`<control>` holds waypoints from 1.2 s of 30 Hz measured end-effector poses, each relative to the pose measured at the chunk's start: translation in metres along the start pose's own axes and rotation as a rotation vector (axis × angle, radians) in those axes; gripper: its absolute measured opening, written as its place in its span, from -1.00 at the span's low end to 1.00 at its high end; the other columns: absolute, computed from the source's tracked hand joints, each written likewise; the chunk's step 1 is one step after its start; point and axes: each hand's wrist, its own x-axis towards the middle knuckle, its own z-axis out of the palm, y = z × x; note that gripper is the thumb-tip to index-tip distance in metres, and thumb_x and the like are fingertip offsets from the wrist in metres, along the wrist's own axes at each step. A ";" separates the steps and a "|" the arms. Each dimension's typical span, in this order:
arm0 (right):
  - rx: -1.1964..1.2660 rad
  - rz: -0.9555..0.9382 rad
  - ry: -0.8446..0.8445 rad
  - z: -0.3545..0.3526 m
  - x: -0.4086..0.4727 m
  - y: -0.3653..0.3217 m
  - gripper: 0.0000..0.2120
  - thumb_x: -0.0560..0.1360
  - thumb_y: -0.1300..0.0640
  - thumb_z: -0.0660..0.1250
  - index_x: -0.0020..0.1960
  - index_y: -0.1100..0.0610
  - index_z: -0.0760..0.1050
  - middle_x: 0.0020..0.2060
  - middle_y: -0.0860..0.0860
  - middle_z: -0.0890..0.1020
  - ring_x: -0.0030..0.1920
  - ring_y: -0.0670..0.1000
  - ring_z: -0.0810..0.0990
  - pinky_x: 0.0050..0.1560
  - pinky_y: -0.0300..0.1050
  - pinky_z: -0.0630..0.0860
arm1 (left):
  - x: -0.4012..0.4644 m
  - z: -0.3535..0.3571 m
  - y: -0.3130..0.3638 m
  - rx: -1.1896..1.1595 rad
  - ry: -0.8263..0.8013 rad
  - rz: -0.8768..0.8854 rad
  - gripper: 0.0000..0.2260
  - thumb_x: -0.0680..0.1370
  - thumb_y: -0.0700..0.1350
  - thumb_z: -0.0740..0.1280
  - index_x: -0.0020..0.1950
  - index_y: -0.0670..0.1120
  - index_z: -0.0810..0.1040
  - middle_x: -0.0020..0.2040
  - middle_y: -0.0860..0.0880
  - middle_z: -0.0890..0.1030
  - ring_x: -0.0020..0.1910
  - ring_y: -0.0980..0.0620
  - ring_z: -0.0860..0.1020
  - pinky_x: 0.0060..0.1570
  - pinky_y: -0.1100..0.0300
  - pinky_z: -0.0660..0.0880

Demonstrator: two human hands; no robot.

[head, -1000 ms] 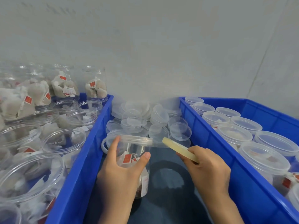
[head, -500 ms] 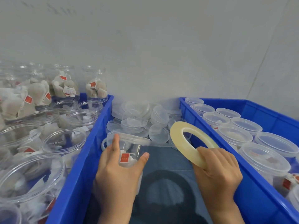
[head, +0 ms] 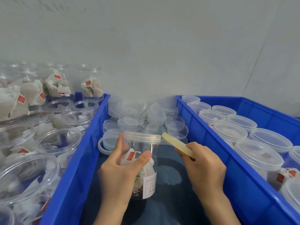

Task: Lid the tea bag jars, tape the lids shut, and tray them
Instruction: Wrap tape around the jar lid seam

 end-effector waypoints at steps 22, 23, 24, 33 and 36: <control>0.136 0.180 -0.407 -0.006 -0.003 -0.015 -0.83 0.40 -0.01 0.30 -0.20 0.06 0.37 -0.34 -0.05 0.55 -0.28 0.01 0.51 -0.25 -0.07 0.49 | -0.005 0.000 0.010 -0.129 -0.844 -0.026 -0.18 0.25 0.14 0.54 0.43 -0.07 0.35 0.32 -0.04 0.51 0.35 -0.02 0.43 0.36 0.16 0.27; 0.160 0.191 -0.394 -0.007 -0.004 -0.016 -0.84 0.40 -0.01 0.31 -0.20 0.06 0.40 -0.33 -0.05 0.56 -0.28 0.00 0.52 -0.23 -0.07 0.51 | -0.004 -0.001 0.009 -0.130 -0.860 -0.030 -0.17 0.25 0.16 0.54 0.44 -0.07 0.34 0.33 -0.04 0.50 0.35 -0.02 0.42 0.36 0.12 0.29; 0.175 0.200 -0.385 -0.007 -0.005 -0.016 -0.85 0.40 -0.01 0.32 -0.19 0.06 0.43 -0.33 -0.05 0.58 -0.27 -0.01 0.52 -0.22 -0.06 0.51 | -0.004 0.000 0.008 -0.123 -0.866 -0.029 -0.15 0.25 0.20 0.53 0.45 -0.04 0.33 0.33 -0.02 0.50 0.36 -0.01 0.42 0.36 0.09 0.31; 0.109 0.219 -0.356 0.001 -0.007 -0.017 -0.80 0.46 -0.02 0.27 0.06 -0.05 0.37 -0.23 -0.10 0.59 -0.18 0.00 0.54 -0.24 -0.10 0.46 | -0.007 0.002 0.001 0.135 -0.578 0.060 -0.24 0.20 0.36 0.39 0.37 0.32 0.27 0.31 0.29 0.43 0.28 0.33 0.38 0.32 0.17 0.34; 0.098 0.257 -0.384 0.006 -0.007 -0.017 -0.63 0.49 0.02 0.23 0.16 -0.07 0.08 -0.26 -0.13 0.50 -0.19 0.01 0.53 -0.29 -0.12 0.30 | -0.007 0.003 -0.004 0.160 -0.286 0.137 -0.44 0.32 0.19 0.48 0.28 0.28 0.39 0.16 0.30 0.53 0.13 0.32 0.49 0.15 0.22 0.41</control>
